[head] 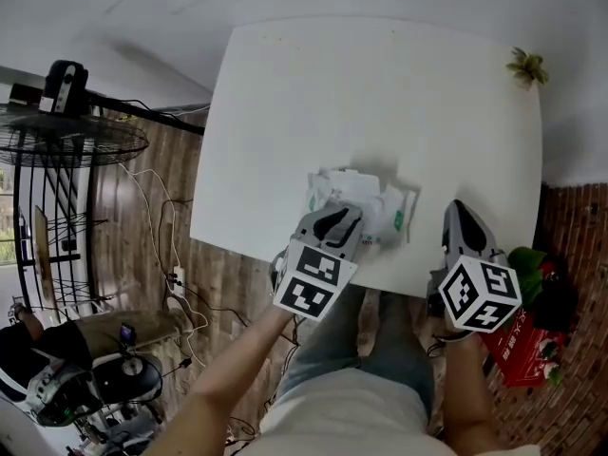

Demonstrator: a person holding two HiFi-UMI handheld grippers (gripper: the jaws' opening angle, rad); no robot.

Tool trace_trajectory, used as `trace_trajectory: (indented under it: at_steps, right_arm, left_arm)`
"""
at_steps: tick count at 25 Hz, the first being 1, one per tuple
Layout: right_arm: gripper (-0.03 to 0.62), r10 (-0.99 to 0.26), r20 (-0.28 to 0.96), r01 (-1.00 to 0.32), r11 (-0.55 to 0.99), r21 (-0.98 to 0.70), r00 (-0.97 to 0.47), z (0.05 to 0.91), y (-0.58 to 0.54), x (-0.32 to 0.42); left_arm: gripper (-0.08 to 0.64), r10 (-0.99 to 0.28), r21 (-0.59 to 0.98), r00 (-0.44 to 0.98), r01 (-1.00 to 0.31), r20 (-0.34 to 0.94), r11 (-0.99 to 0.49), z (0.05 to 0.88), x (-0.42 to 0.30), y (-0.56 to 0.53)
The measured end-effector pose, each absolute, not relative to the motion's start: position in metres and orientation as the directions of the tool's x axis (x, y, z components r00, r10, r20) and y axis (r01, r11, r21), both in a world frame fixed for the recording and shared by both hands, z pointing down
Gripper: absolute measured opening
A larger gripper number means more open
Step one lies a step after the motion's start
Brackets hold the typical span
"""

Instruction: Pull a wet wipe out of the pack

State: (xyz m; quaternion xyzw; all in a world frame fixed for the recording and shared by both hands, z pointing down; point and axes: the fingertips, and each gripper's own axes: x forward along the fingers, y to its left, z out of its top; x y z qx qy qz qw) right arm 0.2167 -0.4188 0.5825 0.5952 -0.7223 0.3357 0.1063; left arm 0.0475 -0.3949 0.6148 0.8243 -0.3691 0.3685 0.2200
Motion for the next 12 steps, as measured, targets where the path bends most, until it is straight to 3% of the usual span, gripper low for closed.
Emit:
trace_trajectory:
  at_steps: [12]
  right_arm:
    - [0.002,-0.782,0.564,-0.929,0.051,-0.365,-0.265,0.5892,-0.4211,0.2203]
  left_arm:
    - [0.100,-0.215,0.256,0.532,-0.674,0.819,-0.693,0.6246,0.0505,-0.3945]
